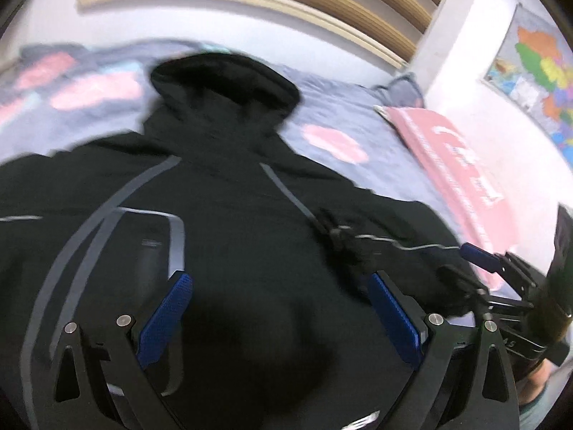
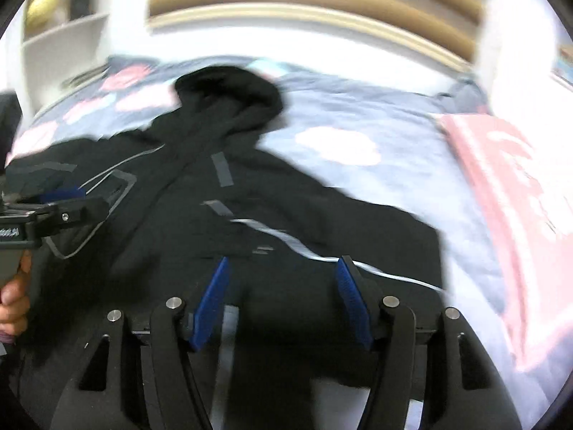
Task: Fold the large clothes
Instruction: 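Lay the sleeve onto the jacket body and open the right gripper, then grasp the cuff of the other sleeve with the left gripper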
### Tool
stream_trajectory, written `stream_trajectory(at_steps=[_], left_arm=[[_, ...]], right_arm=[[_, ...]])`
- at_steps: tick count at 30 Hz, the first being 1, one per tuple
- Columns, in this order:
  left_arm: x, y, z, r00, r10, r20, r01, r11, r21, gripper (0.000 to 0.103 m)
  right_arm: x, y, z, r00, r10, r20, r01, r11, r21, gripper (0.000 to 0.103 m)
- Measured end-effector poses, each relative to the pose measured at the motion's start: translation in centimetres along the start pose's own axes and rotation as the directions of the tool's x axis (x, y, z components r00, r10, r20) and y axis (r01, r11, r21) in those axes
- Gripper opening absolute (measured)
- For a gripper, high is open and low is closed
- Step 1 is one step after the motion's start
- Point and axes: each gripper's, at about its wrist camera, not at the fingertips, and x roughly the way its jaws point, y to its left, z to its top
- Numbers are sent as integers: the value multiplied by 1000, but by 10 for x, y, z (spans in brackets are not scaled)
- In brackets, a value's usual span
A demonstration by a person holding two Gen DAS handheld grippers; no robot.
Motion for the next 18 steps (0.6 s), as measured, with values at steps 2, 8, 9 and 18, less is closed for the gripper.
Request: stream_trajectory(at_steps=[2, 8, 9, 18], left_arm=[[20, -8, 5, 997, -72, -39, 71, 997, -30, 99], [89, -23, 6, 980, -136, -146, 118, 984, -131, 99], [100, -25, 4, 977, -138, -164, 116, 983, -141, 99], [134, -71, 13, 981, -49, -187, 62, 996, 64, 24]], right_arm=[[-4, -34, -10, 998, -61, 13, 60, 996, 71, 59], [35, -107, -35, 995, -36, -90, 62, 948, 313, 40], [40, -111, -40, 995, -20, -98, 51, 942, 330, 40], [68, -97, -54, 986, 6, -165, 49, 943, 328, 40]])
